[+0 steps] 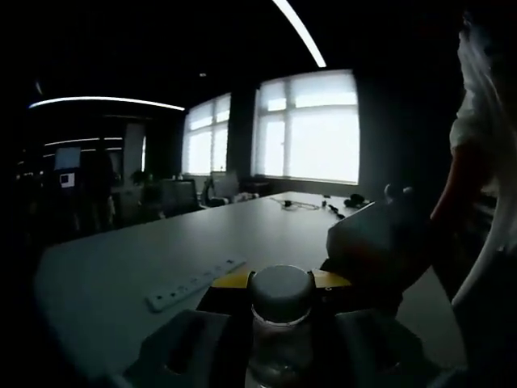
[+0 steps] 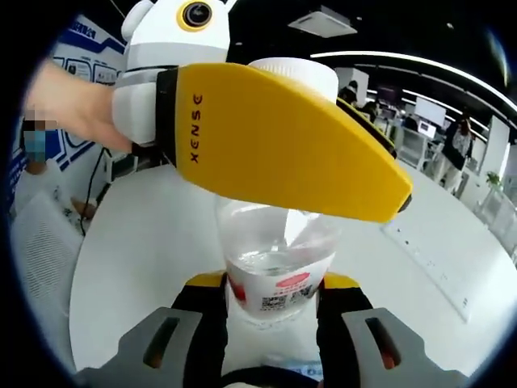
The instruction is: Arrange the tabletop items into an orderly group along one side of the table until the central work area is clear of visible clutter.
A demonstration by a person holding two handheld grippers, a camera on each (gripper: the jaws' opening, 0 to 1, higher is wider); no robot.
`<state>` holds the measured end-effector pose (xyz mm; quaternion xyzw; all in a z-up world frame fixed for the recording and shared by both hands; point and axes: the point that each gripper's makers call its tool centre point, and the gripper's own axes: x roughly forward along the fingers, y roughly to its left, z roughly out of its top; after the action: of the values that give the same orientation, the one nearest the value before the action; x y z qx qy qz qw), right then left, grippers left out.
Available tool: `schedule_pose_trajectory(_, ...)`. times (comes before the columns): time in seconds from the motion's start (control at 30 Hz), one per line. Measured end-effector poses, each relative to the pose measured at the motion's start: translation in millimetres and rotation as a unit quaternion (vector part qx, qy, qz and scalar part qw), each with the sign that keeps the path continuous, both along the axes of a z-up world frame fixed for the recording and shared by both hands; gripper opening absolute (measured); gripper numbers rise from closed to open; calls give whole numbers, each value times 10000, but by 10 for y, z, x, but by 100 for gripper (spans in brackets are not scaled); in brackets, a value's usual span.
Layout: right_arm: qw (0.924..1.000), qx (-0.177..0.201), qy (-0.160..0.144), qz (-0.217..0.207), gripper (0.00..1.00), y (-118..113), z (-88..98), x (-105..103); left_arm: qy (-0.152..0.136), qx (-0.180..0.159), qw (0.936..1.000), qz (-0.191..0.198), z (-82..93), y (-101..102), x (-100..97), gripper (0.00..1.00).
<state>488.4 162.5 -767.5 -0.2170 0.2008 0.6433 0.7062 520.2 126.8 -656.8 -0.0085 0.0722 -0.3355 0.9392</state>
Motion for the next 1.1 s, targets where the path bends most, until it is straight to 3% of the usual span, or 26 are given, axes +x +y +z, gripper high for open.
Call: schedule_pose_trajectory(1.1, 9996, -207, 61, -158, 39, 68, -221, 110, 79, -77, 9999, -46, -203, 71, 109, 21)
